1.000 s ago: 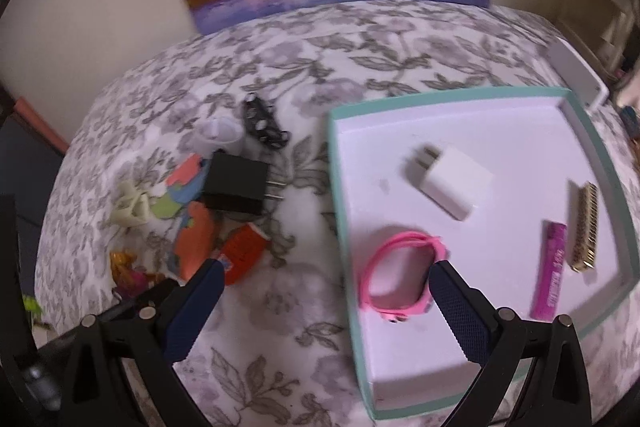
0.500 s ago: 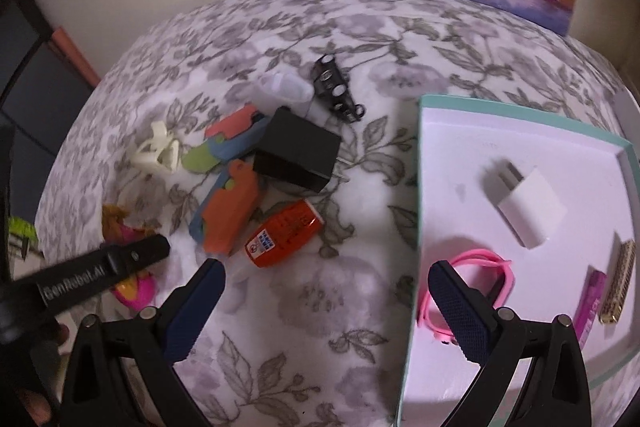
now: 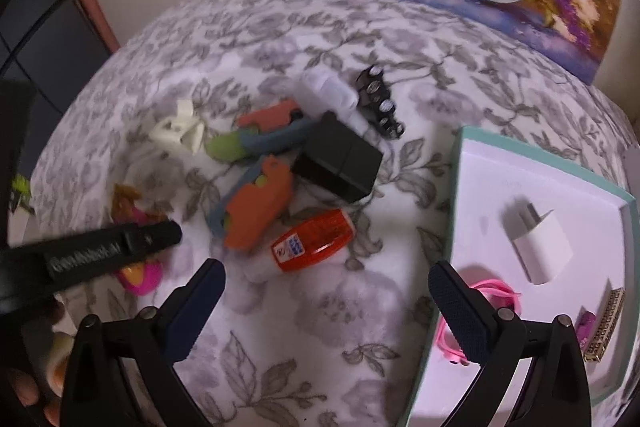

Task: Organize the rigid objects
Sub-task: 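Grasp the red glue bottle with the right tool while the left holds the toy figure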

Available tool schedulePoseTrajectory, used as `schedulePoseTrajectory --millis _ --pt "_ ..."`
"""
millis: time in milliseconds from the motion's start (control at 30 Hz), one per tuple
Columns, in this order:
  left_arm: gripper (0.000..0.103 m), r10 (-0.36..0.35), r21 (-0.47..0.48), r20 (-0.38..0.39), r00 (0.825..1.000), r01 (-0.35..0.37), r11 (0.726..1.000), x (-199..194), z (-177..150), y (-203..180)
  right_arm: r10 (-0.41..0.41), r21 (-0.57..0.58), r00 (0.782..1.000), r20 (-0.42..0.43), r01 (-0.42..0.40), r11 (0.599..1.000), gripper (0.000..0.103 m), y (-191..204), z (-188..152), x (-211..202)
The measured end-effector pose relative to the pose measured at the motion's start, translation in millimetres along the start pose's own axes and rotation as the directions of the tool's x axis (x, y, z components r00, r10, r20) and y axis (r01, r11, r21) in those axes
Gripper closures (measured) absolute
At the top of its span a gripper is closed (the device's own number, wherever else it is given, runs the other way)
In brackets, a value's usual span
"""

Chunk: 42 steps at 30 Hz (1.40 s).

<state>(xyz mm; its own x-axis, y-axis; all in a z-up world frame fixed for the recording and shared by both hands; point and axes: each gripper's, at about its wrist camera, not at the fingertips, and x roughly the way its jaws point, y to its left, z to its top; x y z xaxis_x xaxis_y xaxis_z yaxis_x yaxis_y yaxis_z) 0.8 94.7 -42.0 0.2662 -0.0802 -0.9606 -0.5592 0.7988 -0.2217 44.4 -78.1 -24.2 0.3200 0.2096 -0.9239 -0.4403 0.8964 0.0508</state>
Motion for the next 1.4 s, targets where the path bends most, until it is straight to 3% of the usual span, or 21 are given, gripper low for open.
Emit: schedulePoseTrajectory --millis 467,1033,1133,1333,1400 --pt "0.059 0.013 -0.005 -0.009 1.0 -0.013 1.0 6.9 2.3 -4.6 -0.02 -0.131 0.995 -0.098 0.007 0.991 0.0 16.7 -6.3 37.5" --pt "0.059 0.03 -0.008 -0.015 0.999 -0.03 1.0 13.1 5.2 -6.7 -0.026 -0.146 0.996 -0.084 0.013 0.989 0.0 14.7 9.4 57.9" --pt "0.058 0.031 -0.007 -0.015 0.999 -0.032 0.999 13.8 5.3 -7.5 -0.023 -0.155 0.997 -0.078 0.011 0.988 0.004 15.9 14.6 57.4" --pt "0.058 0.032 -0.001 -0.016 0.999 -0.032 0.999 14.7 4.8 -9.8 -0.003 -0.195 0.998 -0.063 -0.009 0.981 0.022 29.9 11.9 50.5" --pt "0.058 0.033 0.004 -0.016 0.999 -0.033 0.999 14.7 4.4 -10.7 -0.005 -0.199 0.998 -0.061 -0.007 0.98 0.023 30.6 11.9 49.7"
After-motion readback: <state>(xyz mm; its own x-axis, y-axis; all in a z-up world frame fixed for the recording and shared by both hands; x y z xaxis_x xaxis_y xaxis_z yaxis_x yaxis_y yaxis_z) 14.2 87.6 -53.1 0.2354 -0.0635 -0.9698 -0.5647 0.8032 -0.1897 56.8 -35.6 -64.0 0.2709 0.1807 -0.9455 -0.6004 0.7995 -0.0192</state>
